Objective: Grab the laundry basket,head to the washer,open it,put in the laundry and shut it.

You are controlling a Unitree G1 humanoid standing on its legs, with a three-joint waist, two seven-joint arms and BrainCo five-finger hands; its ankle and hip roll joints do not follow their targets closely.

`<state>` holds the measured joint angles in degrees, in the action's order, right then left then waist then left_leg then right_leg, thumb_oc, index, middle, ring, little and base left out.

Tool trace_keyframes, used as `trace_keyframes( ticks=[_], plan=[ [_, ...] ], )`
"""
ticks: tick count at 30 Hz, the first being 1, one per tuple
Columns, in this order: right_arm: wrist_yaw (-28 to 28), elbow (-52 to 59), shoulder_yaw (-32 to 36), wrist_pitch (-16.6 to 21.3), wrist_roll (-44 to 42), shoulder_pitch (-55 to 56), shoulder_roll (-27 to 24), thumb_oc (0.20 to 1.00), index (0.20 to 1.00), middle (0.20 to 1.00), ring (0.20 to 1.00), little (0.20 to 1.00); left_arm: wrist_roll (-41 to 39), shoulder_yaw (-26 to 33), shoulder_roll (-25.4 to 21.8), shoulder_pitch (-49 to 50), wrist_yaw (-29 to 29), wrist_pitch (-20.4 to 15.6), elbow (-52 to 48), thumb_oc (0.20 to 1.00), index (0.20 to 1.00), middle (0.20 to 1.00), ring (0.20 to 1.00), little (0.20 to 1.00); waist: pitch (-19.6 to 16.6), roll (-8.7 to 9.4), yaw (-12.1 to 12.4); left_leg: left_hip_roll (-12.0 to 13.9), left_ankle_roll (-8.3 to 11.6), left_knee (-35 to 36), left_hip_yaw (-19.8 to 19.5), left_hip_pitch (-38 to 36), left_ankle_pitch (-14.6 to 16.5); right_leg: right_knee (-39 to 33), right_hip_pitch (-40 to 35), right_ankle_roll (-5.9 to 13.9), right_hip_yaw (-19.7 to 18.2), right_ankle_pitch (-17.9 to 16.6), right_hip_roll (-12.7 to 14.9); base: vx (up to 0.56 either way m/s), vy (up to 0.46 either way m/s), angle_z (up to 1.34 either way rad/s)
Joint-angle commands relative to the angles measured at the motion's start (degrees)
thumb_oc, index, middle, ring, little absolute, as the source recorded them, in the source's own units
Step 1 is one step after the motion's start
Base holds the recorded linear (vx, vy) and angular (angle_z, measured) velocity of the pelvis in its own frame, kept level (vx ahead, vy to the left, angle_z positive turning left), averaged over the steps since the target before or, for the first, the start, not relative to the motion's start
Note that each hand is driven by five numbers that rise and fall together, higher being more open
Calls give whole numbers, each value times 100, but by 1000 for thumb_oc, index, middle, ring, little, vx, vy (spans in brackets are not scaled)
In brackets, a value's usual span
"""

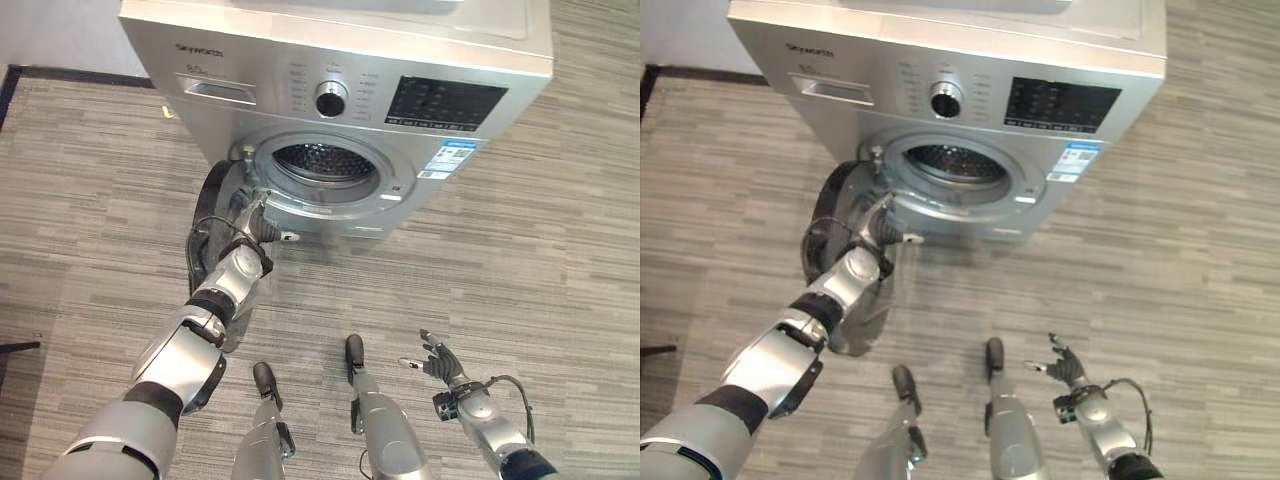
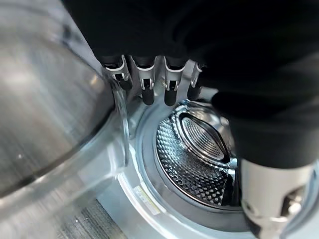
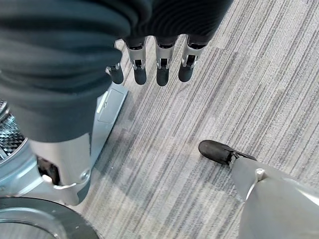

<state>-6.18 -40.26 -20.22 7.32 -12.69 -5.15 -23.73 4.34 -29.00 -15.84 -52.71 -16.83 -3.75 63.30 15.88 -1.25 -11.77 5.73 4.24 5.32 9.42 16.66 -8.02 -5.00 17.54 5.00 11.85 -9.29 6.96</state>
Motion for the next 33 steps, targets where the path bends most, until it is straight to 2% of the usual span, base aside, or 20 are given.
trace_keyframes(
  ticks=[1, 4, 7, 11, 17, 20, 22, 24, 25, 27, 28, 30, 31, 32, 33],
  plan=[
    [-26, -109, 244, 94, -75, 54, 190, 1000, 1000, 1000, 1000, 1000, -245, 57, 33, 138, 91, -173, 459, 1000, 1000, 1000, 1000, 1000, -91, 398, 84, 22, 171, -32, 16, -234, 561, 0, 234, 454, -206, 334, 431, 7, 8, 10],
    [-24, -154, 295, 84, -103, 91, 223, 1000, 1000, 1000, 1000, 1000, -428, 104, 96, 283, 76, -267, 239, 1000, 1000, 1000, 1000, 1000, -119, 380, 125, 1, 167, -32, 12, -244, 564, 0, 195, 449, -189, 341, 455, 7, 1, 17],
    [55, -236, 387, 94, -186, 122, 254, 1000, 1000, 1000, 1000, 1000, -861, 213, -43, 882, 343, -524, -413, 1000, 1000, 1000, 1000, 1000, -162, 343, 240, -6, 154, -32, 31, -373, 614, 0, 58, 439, -198, 371, 432, 8, 3, 1],
    [172, -419, 502, 58, -99, 282, 296, 1000, 1000, 1000, 1000, 1000, -812, 319, -132, 1594, 420, -621, -776, 1000, 1000, 1000, 1000, 1000, -284, 314, 349, 31, 144, -32, 91, -582, 676, 0, -106, 397, -229, 447, 359, 51, -5, -2],
    [177, -595, 681, 48, -129, 366, 340, 1000, 1000, 1000, 1000, 1000, -901, 608, -151, 2119, 357, -675, -898, 1000, 1000, 1000, 1000, 1000, -386, 282, 408, 82, 163, -32, 81, -728, 684, 0, -252, 337, -253, 549, 265, 38, -49, -4],
    [137, -1045, 1030, 86, -516, 519, 536, 1000, 1000, 1000, 1000, 1000, -1593, 1141, 64, 2827, 291, -855, -1044, 1000, 1000, 1000, 1000, 1000, -462, 235, 466, 185, 189, -32, 33, -897, 684, 0, -443, 236, -287, 685, 123, 64, -91, -3],
    [129, -1214, 1127, 107, -640, 540, 603, 1000, 1000, 1000, 1000, 1000, -1679, 1227, 140, 3038, 288, -901, -1086, 1000, 1000, 1000, 1000, 1000, -500, 233, 489, 207, 194, -32, 30, -927, 680, 0, -476, 209, -309, 717, 83, 49, -67, -2],
    [59, -1509, 1363, 124, -932, 563, 732, 1000, 1000, 1000, 1000, 1000, -1772, 1330, 243, 3503, 291, -919, -1159, 1000, 1000, 1000, 1000, 1000, -556, 211, 529, 297, 217, -32, 20, -1068, 691, 0, -607, 146, -369, 825, -33, 105, -111, -6],
    [-91, -1511, 1647, 189, -1191, 646, 804, 1000, 1000, 1000, 1000, 1000, -1900, 1511, 265, 4034, 325, -927, -1326, 1000, 1000, 1000, 1000, 1000, -583, 193, 595, 415, 247, -32, 32, -1245, 684, 0, -758, 75, -448, 946, -177, 133, -157, -7],
    [-199, -1411, 1753, 253, -1362, 643, 854, 1000, 1000, 1000, 1000, 1000, -1934, 1590, 247, 4235, 286, -943, -1367, 1000, 1000, 1000, 1000, 1000, -596, 210, 637, 447, 244, -32, 0, -1311, 650, 0, -796, 32, -516, 976, -257, 74, -116, -12],
    [-234, -1270, 1863, 298, -1552, 705, 911, 1000, 1000, 1000, 1000, 1000, -1936, 1689, 216, 4475, 284, -953, -1396, 1000, 1000, 1000, 1000, 1000, -579, 242, 692, 461, 229, -155, -87, -1362, 725, 0, -889, -20, -592, 1003, -330, 27, -106, -19],
    [-261, -932, 1944, 336, -1737, 906, 955, 1000, 1000, 1000, 1000, 1000, -2123, 1910, 169, 4977, 405, -957, -1540, 1000, 1000, 1000, 1000, 1000, -503, 327, 822, 501, 169, -884, -365, -1153, 866, 0, -1107, -157, -681, 1046, -440, 26, -200, -10],
    [-260, -622, 1938, 314, -1748, 1055, 937, 1000, 1000, 1000, 1000, 1000, -2346, 2048, 207, 5243, 498, -925, -1556, 1000, 1000, 1000, 1000, 1000, -403, 386, 948, 496, 116, -1815, -632, -765, 684, 0, -1340, -290, -686, 1071, -497, 5, -167, 5],
    [-260, -622, 1938, 313, -1748, 1055, 939, 1000, 1000, 1000, 1000, 1000, -2346, 2049, 205, 5242, 498, -925, -1557, 1000, 1000, 1000, 1000, 1000, -420, 389, 935, 489, 114, -1821, -645, -734, 675, 0, -1319, -289, -675, 1066, -491, -9, -129, 12],
    [-291, -476, 1918, 289, -1678, 1059, 875, 1000, 1000, 1000, 1000, 1000, -2436, 2117, 222, 5291, 535, -934, -1482, 1000, 1000, 1000, 1000, 1000, -361, 408, 997, 448, 60, -2402, -755, -465, 566, 0, -1419, -345, -650, 1085, -504, 43, -73, 22]
  ],
)
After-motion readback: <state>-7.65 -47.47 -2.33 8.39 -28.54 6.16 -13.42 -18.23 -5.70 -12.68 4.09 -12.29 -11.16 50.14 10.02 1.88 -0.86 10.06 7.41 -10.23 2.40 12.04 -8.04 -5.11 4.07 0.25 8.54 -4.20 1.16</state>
